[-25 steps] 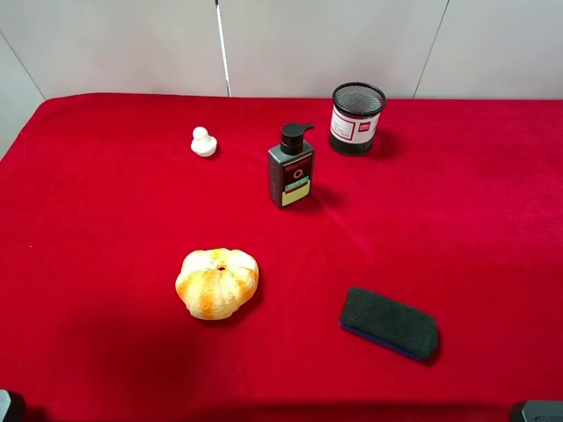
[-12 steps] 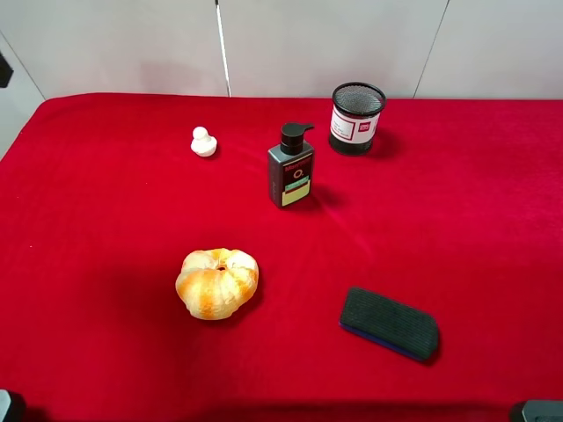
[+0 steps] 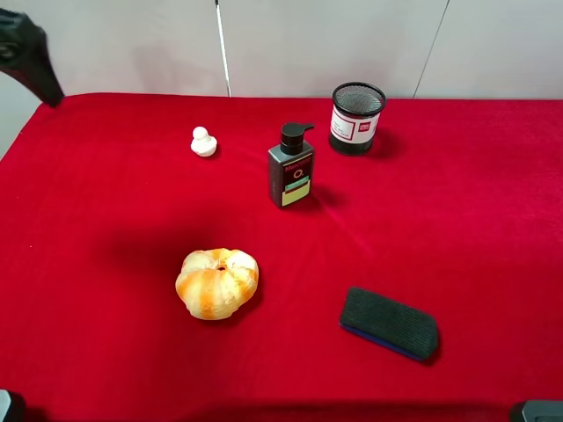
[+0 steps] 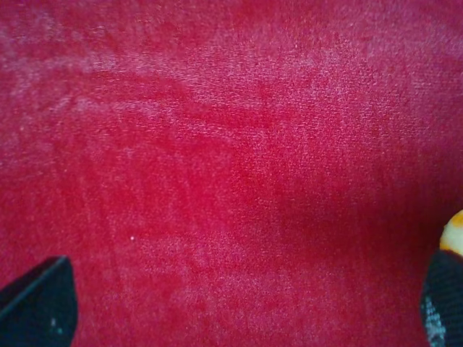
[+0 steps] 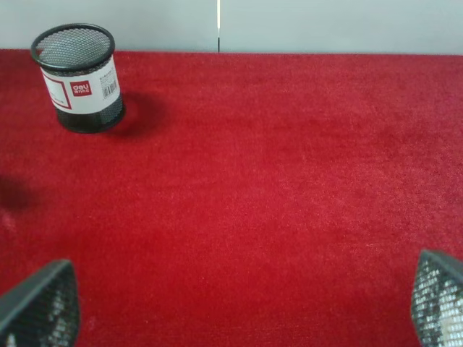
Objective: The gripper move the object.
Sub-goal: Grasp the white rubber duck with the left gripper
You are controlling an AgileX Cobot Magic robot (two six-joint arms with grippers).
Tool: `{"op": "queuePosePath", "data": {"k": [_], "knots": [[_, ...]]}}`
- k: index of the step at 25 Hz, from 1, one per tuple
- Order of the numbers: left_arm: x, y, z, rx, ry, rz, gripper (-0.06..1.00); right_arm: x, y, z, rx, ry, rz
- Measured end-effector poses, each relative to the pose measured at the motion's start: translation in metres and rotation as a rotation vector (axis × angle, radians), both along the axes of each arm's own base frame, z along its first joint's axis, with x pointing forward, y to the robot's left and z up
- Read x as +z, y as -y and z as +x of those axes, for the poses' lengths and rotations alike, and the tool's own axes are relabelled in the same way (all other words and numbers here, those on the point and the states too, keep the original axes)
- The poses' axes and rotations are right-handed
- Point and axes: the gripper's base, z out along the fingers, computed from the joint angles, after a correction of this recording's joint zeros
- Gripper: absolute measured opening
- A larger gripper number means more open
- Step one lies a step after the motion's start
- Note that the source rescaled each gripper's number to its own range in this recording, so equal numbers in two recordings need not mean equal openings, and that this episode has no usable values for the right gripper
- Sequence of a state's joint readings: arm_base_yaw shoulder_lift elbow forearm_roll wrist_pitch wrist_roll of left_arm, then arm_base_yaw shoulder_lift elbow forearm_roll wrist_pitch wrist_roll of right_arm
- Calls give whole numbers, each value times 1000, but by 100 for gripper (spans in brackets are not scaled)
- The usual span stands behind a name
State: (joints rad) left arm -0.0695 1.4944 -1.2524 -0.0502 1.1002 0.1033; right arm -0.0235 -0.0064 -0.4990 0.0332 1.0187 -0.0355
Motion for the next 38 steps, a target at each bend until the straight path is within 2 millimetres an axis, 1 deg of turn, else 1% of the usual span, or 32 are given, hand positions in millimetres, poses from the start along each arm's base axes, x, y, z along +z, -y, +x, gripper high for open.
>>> {"op": "queuePosePath", "data": {"k": [6,11,15,16,17,19,20,24,25,30,38], "knots": [[-17,21,30,-60,-36,4,90,0,0,0,0,0,0],[-30,49,56,-142,-39,34,90,0,0,0,0,0,0],[-41,70,72,-198,-44,58,90,0,0,0,0,0,0],[-43,74,75,-206,-44,58,89,0,0,0,0,0,0],[-43,74,75,-206,-44,58,89,0,0,0,0,0,0],[-52,86,86,-230,-51,60,89,0,0,0,0,0,0],[-52,86,86,-230,-51,60,89,0,0,0,0,0,0],[-62,101,100,-254,-54,61,89,0,0,0,0,0,0],[-70,107,107,-262,-61,63,89,0,0,0,0,0,0],[-92,115,124,-271,-81,67,89,0,0,0,0,0,0],[-127,130,143,-288,-94,62,89,0,0,0,0,0,0]]}}
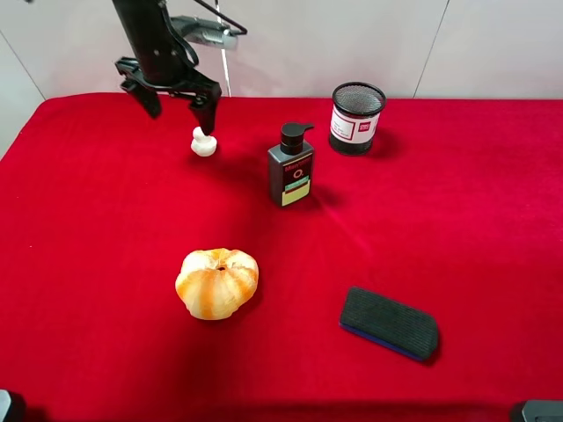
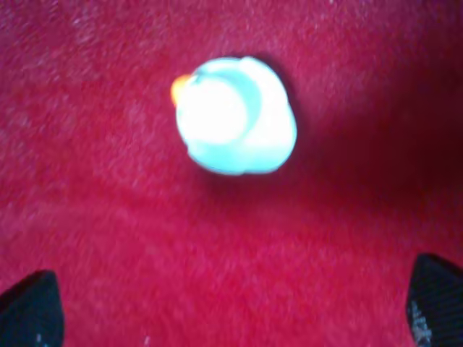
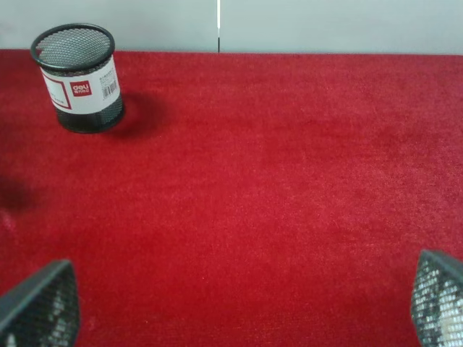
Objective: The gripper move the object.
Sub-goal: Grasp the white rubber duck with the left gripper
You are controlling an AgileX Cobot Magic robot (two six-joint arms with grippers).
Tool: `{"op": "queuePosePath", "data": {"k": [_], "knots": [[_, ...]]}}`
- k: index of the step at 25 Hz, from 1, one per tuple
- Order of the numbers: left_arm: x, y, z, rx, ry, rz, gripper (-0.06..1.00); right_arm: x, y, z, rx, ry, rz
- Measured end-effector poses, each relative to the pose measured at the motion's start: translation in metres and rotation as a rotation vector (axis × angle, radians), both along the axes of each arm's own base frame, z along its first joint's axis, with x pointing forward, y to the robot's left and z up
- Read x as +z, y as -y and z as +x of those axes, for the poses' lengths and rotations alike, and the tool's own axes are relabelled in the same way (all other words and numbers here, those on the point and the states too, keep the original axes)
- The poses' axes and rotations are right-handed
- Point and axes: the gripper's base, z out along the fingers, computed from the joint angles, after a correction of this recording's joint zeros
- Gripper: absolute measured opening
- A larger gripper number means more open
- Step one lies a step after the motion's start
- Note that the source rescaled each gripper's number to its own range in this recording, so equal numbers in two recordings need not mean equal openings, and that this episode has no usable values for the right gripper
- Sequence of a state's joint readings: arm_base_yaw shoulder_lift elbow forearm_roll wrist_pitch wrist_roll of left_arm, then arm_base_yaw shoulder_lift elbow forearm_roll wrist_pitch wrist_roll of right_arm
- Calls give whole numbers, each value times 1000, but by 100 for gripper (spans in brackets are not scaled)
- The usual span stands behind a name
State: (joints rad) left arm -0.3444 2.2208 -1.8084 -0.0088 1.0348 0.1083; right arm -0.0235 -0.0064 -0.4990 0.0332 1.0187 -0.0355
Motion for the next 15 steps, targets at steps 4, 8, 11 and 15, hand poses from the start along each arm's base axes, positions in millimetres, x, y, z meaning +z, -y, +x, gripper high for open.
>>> {"op": "queuePosePath", "data": {"k": [4,8,11,15], "knots": [[-15,2,4,-2,1,-1,89,0,0,0,0,0,0],[-25,4,7,-3,5,-2,89,0,0,0,0,0,0],[-32,5,10,-4,17,-6,89,0,0,0,0,0,0],[-43,6,15,-7,37,-13,89,0,0,0,0,0,0]]}}
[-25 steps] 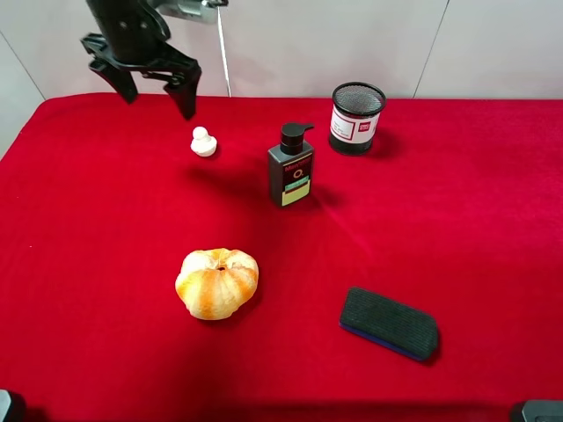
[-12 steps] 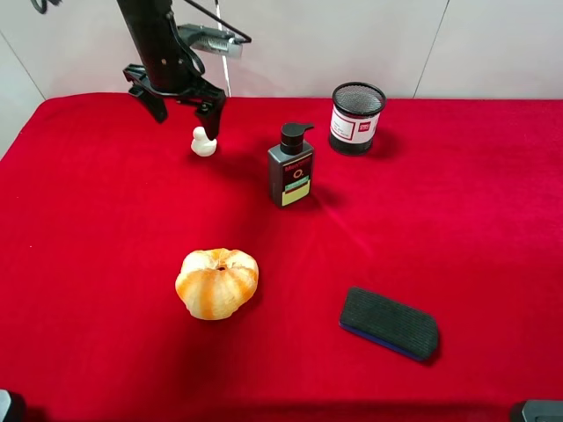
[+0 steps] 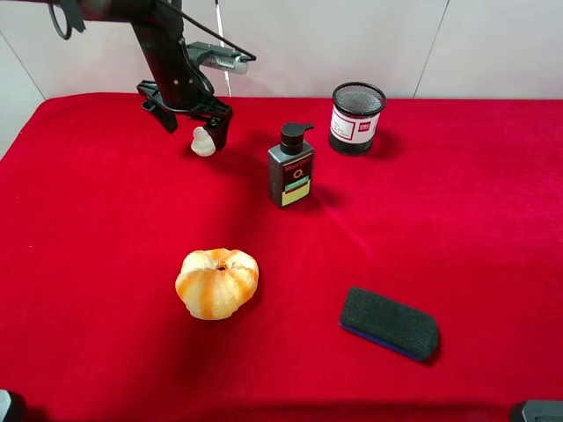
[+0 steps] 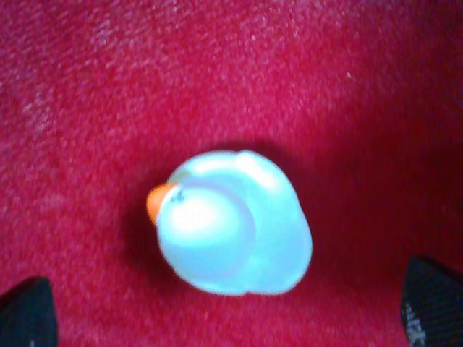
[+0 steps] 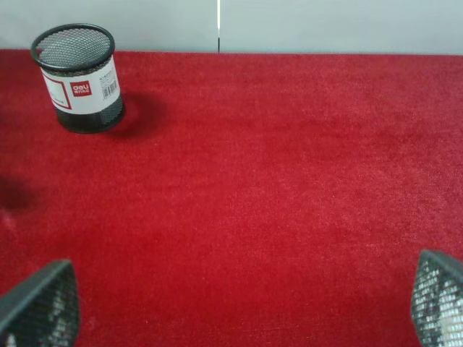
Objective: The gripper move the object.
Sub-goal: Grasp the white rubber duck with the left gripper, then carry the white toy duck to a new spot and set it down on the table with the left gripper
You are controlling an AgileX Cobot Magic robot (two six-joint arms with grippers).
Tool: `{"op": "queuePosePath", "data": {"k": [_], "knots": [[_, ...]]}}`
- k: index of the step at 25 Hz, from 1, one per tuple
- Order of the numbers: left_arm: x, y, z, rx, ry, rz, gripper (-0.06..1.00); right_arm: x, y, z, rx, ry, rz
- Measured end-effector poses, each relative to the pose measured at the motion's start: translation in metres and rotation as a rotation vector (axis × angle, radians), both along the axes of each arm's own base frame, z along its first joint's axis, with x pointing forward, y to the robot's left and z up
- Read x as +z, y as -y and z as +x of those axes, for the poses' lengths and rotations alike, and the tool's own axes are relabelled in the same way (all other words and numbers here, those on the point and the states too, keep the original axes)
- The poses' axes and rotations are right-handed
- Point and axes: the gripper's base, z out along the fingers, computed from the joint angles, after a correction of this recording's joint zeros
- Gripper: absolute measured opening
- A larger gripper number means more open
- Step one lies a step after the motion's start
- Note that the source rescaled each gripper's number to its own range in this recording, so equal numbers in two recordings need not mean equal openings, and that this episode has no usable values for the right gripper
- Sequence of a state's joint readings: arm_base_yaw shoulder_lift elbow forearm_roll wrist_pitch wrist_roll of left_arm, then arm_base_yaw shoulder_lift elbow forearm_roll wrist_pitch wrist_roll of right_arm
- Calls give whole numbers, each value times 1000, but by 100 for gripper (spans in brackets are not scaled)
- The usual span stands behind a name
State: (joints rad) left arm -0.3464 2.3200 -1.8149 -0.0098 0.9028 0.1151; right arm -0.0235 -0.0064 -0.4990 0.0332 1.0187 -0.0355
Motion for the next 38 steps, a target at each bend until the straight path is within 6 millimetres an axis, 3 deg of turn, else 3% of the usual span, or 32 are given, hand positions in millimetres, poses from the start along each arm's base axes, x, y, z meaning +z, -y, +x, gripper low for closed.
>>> {"op": "queuePosePath", "data": {"k": [6,10,14,22,24,27,28,38], "knots": [[-19,1,3,0,-2,1,89,0,0,0,0,0,0],[-20,2,6,-10,20,-5,89,0,0,0,0,0,0],[-22,2,6,-10,25,-7,82,0,0,0,0,0,0],[-25,2,6,-13,20,-5,59,0,0,0,0,0,0],[-25,2,6,-14,20,-5,48,0,0,0,0,0,0],[-25,2,6,-14,19,-4,14,0,0,0,0,0,0],[-25,2,6,-14,19,-4,9,0,0,0,0,0,0],[-25,2,6,-14,19,-4,7,0,0,0,0,0,0]]}}
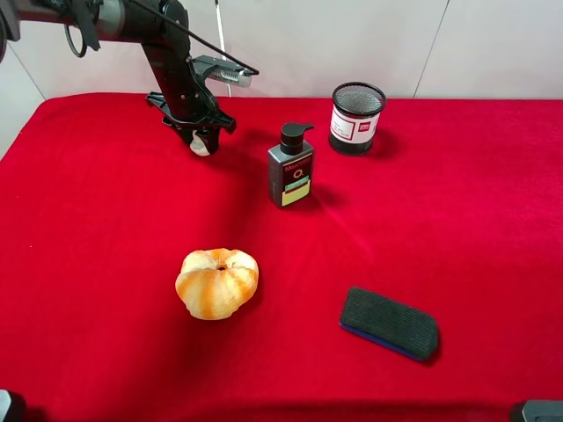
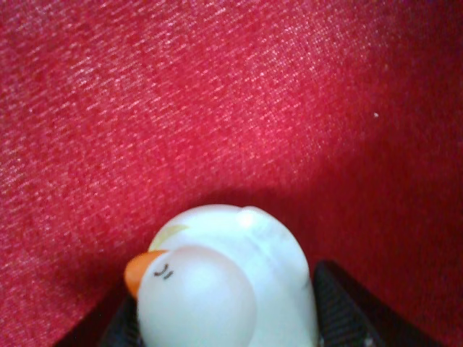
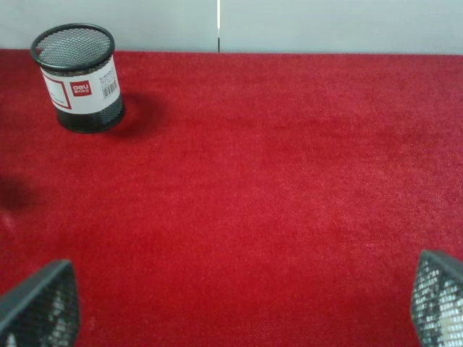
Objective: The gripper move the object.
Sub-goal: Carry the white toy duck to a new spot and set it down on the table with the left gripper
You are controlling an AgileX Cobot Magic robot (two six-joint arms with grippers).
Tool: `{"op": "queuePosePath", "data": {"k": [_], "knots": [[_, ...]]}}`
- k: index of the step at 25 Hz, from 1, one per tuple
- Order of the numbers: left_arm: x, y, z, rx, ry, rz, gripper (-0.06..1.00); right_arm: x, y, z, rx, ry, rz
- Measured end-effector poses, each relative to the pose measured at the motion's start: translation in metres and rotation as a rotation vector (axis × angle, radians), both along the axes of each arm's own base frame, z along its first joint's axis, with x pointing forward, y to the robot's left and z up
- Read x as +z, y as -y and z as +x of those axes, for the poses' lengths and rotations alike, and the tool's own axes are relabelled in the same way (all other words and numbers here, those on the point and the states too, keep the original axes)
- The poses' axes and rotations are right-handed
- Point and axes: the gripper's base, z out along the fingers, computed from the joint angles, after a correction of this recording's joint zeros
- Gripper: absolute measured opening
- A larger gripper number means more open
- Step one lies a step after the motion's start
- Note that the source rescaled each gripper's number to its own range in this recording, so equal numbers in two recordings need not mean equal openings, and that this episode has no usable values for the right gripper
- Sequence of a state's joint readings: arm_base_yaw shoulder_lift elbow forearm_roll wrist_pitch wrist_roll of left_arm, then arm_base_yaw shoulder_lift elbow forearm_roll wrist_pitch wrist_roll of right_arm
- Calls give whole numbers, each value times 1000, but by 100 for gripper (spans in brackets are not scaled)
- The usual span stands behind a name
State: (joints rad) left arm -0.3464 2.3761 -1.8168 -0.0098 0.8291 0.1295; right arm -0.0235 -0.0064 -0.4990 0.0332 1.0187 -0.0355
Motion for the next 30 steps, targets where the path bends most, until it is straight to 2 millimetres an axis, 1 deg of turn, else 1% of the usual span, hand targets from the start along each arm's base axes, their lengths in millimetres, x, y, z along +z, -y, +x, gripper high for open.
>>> {"op": "queuePosePath", "data": {"k": [6,9,13,22,27,30], "knots": [[1,0,0,0,-1,1,7,0,0,0,0,0,0],[7,-1,0,1,1,0,6,0,0,0,0,0,0],[24,-1,-2,3,9,-4,5,0,0,0,0,0,0],[50,-4,-11,9,-26,7,5,0,0,0,0,0,0],[78,-7,-17,21,-19,2,5,0,0,0,0,0,0],[89,-8,-22,41,-32,4,5,0,0,0,0,0,0]]}}
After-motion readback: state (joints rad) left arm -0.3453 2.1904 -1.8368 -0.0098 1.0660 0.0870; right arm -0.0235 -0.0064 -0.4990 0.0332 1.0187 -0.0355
